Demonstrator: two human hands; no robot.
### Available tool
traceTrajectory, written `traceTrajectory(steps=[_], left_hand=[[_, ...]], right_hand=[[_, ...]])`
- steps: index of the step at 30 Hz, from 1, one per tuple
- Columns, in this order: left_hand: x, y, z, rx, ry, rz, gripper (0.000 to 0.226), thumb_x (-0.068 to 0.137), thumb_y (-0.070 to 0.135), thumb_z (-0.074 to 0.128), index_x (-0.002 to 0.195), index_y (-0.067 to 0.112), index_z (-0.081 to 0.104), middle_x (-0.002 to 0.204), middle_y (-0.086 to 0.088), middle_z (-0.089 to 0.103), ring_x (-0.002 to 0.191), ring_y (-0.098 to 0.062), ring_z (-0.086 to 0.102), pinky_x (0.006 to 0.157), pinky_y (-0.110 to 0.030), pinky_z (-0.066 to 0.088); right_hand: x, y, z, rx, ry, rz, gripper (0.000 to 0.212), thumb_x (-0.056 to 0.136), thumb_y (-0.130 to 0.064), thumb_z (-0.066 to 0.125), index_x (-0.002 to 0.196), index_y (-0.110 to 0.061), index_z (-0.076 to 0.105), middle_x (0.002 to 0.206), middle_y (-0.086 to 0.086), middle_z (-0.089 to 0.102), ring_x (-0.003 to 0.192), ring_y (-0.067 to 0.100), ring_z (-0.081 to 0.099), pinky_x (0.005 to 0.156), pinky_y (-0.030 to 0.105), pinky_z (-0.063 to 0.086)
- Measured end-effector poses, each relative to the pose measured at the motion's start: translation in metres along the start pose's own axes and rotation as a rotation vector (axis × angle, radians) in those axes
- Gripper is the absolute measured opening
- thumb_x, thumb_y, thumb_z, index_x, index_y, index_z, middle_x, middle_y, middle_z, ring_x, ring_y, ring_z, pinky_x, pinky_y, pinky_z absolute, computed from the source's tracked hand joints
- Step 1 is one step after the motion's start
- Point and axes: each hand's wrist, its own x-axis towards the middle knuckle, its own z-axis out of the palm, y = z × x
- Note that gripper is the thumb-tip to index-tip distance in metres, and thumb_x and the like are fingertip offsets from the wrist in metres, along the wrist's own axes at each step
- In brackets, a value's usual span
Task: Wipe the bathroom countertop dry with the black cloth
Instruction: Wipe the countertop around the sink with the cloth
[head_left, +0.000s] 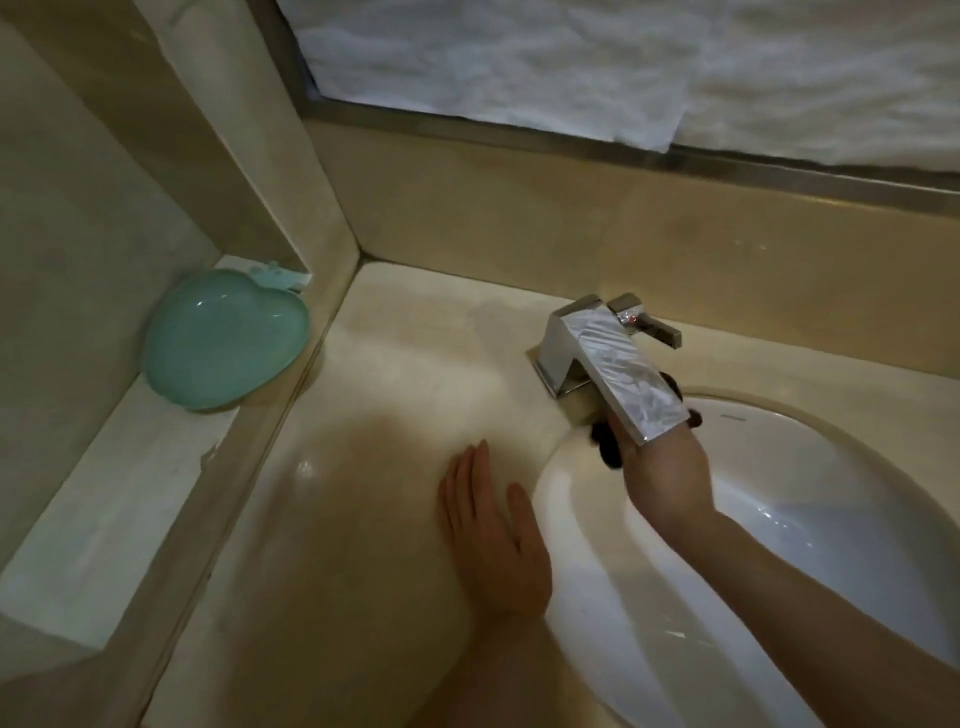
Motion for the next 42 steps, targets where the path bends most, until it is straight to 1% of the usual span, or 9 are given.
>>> traceTrajectory(steps=[3, 9, 15, 20, 23, 27, 30, 35, 42], left_hand=[[0.002, -0.002, 0.001, -0.003, 0.007, 0.016, 0.051, 0.099, 0.032, 0.037, 0.140, 0.005, 0.053, 0.143, -0.010, 0.054, 0.138, -0.026, 0.041, 0.116, -0.042, 0.030], [0.000, -0.004, -0.004, -0.014, -0.019, 0.062, 0.059, 0.105, 0.044, 0.026, 0.135, 0.004, 0.057, 0.137, -0.011, 0.059, 0.130, -0.029, 0.050, 0.115, -0.048, 0.032], [-0.002, 0.007, -0.021, -0.170, -0.234, -0.106, 0.045, 0.096, 0.042, 0.027, 0.119, 0.035, 0.065, 0.138, 0.013, 0.053, 0.139, -0.017, 0.042, 0.122, -0.034, 0.014], [-0.016, 0.066, -0.045, -0.658, -0.761, -0.408, 0.049, 0.079, 0.055, 0.063, 0.127, 0.047, 0.060, 0.130, 0.019, 0.062, 0.119, -0.004, 0.060, 0.104, -0.034, 0.047], [-0.020, 0.095, -0.042, -0.651, -1.025, -0.396, 0.045, 0.082, 0.042, 0.076, 0.125, 0.035, 0.064, 0.116, 0.009, 0.072, 0.109, -0.011, 0.068, 0.094, -0.035, 0.055], [-0.038, 0.122, -0.032, -0.577, -0.931, -0.396, 0.020, 0.091, 0.023, 0.071, 0.110, 0.027, 0.070, 0.099, 0.006, 0.075, 0.096, -0.014, 0.071, 0.079, -0.029, 0.060], [-0.047, 0.136, -0.026, -0.630, -0.953, -0.353, 0.024, 0.094, 0.020, 0.066, 0.117, 0.024, 0.068, 0.103, 0.006, 0.074, 0.098, -0.011, 0.070, 0.077, -0.023, 0.057], [-0.066, 0.149, -0.011, -0.423, -1.072, -0.151, 0.014, 0.097, 0.028, 0.062, 0.109, 0.025, 0.070, 0.098, 0.010, 0.075, 0.094, -0.006, 0.069, 0.086, -0.028, 0.057], [-0.084, 0.147, 0.015, -0.275, -1.029, -0.158, 0.016, 0.095, 0.023, 0.065, 0.098, 0.036, 0.074, 0.095, 0.019, 0.075, 0.092, 0.000, 0.069, 0.085, -0.019, 0.051]], right_hand=[[-0.020, 0.000, 0.040, -0.147, -0.118, -0.177, 0.046, 0.101, -0.031, 0.049, 0.144, -0.016, 0.046, 0.147, 0.009, 0.048, 0.134, 0.029, 0.046, 0.104, 0.036, 0.044], [-0.063, -0.033, 0.037, -0.158, -0.355, -0.542, 0.039, 0.080, -0.017, 0.062, 0.117, -0.015, 0.071, 0.121, -0.003, 0.069, 0.112, 0.010, 0.064, 0.101, 0.017, 0.041], [-0.083, -0.042, -0.051, 0.243, -0.485, -0.041, 0.026, 0.103, -0.040, 0.041, 0.097, -0.035, 0.066, 0.088, -0.009, 0.072, 0.079, 0.004, 0.067, 0.072, 0.026, 0.052], [-0.096, -0.034, -0.098, 0.614, -0.433, 0.198, 0.023, 0.103, -0.032, 0.048, 0.102, -0.021, 0.068, 0.084, -0.008, 0.072, 0.077, 0.008, 0.069, 0.068, 0.019, 0.052], [-0.099, -0.024, -0.116, 0.658, -0.259, 0.236, 0.020, 0.100, -0.034, 0.051, 0.113, -0.032, 0.065, 0.106, -0.016, 0.066, 0.104, 0.001, 0.061, 0.085, 0.016, 0.049], [-0.120, 0.011, -0.141, 0.832, -0.241, 0.463, 0.037, 0.092, -0.052, 0.056, 0.129, -0.047, 0.055, 0.133, -0.021, 0.055, 0.124, -0.002, 0.051, 0.107, 0.029, 0.043], [-0.141, 0.030, -0.151, 0.932, -0.344, 0.532, 0.059, 0.088, -0.040, 0.069, 0.140, -0.049, 0.041, 0.131, -0.018, 0.058, 0.117, 0.007, 0.062, 0.101, 0.037, 0.051], [-0.157, 0.059, -0.160, 0.763, -0.212, 0.541, 0.018, 0.093, -0.013, 0.064, 0.109, -0.019, 0.069, 0.098, -0.004, 0.075, 0.098, 0.015, 0.070, 0.080, 0.022, 0.055], [-0.140, 0.151, -0.217, 0.641, 0.026, 0.664, 0.025, 0.095, -0.011, 0.059, 0.113, -0.028, 0.058, 0.108, -0.007, 0.066, 0.102, 0.005, 0.061, 0.076, 0.016, 0.046]])
